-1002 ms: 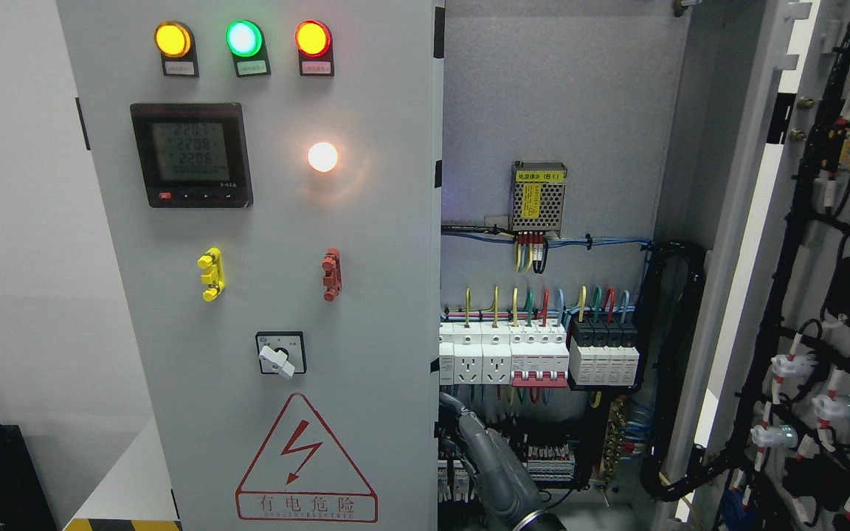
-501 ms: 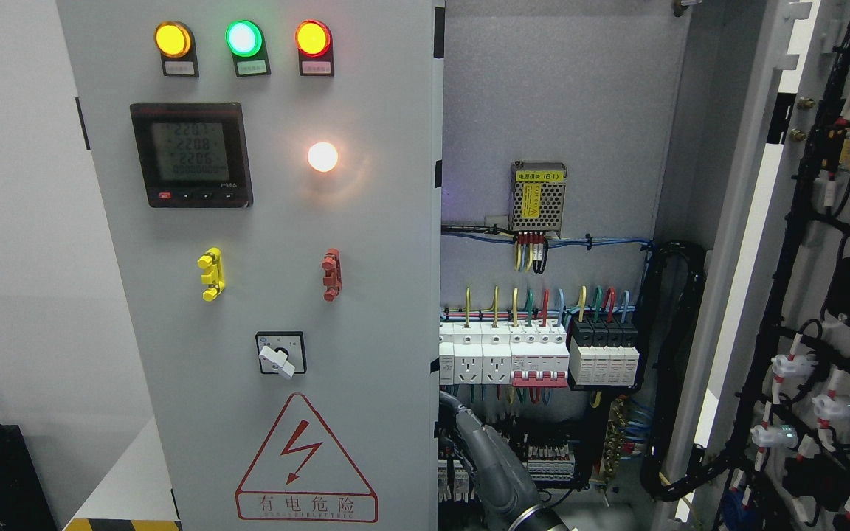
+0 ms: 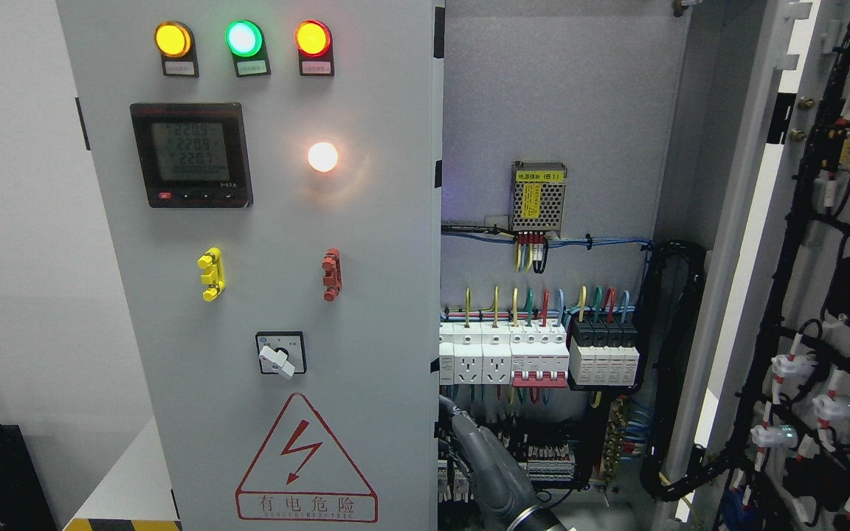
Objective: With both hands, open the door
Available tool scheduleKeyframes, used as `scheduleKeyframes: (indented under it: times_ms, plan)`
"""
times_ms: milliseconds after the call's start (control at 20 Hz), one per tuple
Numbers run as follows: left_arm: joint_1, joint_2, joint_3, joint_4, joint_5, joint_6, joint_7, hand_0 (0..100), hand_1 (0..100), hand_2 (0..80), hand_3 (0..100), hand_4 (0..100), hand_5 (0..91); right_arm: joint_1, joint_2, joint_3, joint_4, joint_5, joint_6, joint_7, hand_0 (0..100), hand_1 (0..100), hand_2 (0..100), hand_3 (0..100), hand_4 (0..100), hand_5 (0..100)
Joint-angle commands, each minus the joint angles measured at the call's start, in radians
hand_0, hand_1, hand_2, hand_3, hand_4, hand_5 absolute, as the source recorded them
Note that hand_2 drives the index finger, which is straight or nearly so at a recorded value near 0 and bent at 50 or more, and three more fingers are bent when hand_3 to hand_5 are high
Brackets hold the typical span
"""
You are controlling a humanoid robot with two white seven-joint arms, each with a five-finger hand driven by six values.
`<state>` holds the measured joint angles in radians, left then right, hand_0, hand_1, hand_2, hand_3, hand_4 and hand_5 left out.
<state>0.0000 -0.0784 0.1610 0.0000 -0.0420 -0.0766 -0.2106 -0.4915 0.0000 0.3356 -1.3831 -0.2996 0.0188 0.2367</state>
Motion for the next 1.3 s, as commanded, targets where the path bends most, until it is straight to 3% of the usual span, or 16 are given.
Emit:
scheduleKeyframes:
  times_ms: [0,952,1102,1252]
  plan:
    - [0.018,0.0,0.0,-0.002,0.001,0.0,0.0,0,0,0.0,0,0,0.0,-0.01,0.003,0.0,0.01,-0.001,0.0,0.003,39,0,0,0,0,0]
    - [0.018,0.0,0.0,-0.002,-0.001,0.0,-0.001,0,0,0.0,0,0,0.0,-0.021,-0.015,0.005,0.016,-0.065,0.0,0.007,39,0,0,0,0,0]
    - [0.018,0.0,0.0,-0.002,0.001,0.0,-0.001,0,0,0.0,0,0,0.0,-0.021,-0.015,0.01,0.016,-0.065,0.0,0.042,39,0,0,0,0,0]
    - [0.018,0.0,0.0,-0.002,0.001,0.0,-0.001,0,0,0.0,0,0,0.0,-0.024,-0.017,0.01,0.016,-0.065,0.0,0.045,39,0,0,0,0,0]
